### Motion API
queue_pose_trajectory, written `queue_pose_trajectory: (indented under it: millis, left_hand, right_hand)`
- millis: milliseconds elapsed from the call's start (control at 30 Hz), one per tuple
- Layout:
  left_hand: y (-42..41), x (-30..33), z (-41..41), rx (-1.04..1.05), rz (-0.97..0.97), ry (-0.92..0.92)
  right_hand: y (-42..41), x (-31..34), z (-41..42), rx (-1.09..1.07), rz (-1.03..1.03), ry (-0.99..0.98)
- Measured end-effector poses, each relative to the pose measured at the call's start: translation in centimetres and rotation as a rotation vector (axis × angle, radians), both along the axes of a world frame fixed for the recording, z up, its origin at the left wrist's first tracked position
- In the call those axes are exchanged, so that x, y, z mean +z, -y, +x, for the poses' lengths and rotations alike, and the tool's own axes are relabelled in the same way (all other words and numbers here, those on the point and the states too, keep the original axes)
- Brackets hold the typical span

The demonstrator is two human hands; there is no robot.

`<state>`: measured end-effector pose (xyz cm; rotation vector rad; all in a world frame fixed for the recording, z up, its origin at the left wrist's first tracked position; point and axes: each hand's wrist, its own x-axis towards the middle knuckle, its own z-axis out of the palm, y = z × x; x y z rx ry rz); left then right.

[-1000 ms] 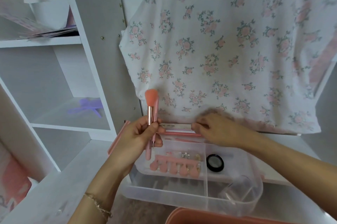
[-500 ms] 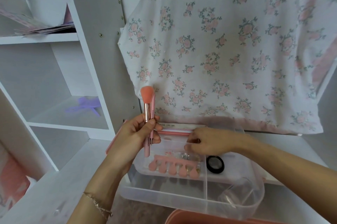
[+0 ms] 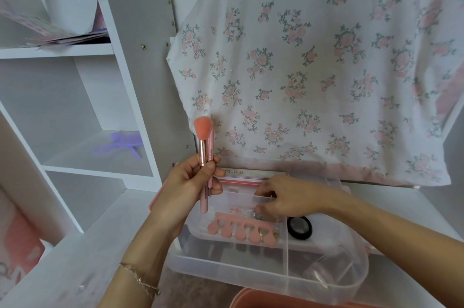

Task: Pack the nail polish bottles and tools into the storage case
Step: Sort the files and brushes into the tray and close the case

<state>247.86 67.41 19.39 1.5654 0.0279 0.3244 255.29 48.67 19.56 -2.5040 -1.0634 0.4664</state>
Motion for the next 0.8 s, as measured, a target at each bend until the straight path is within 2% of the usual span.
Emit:
queue_pose_trajectory:
  millis: [167, 367, 500, 700, 800]
  left_hand:
    - [-0.1, 0.0, 0.1, 0.000, 0.029, -0.002]
    - [-0.1, 0.0, 0.2, 0.007, 0.021, -0.012]
    - [-0.2, 0.0, 0.2, 0.017, 0.020, -0.010]
    - [0.2, 0.0, 0.0, 0.022, 0.012, 0.003]
    - [0.5, 0.1, -0.2, 0.022, -0.004, 0.004]
  right_hand:
    - [0.2, 0.0, 0.0, 0.017, 0.026, 0.025]
    - [0.9, 0.4, 0.3, 0.079, 0.160, -0.017]
    - [1.4, 0.2, 0.7, 0.041, 0.240, -0.041]
    - [2.0, -0.6, 1.1, -0.070, 0.309, 0.028]
    - [2.3, -0.5, 1.1, -0.062, 0.299, 0.123]
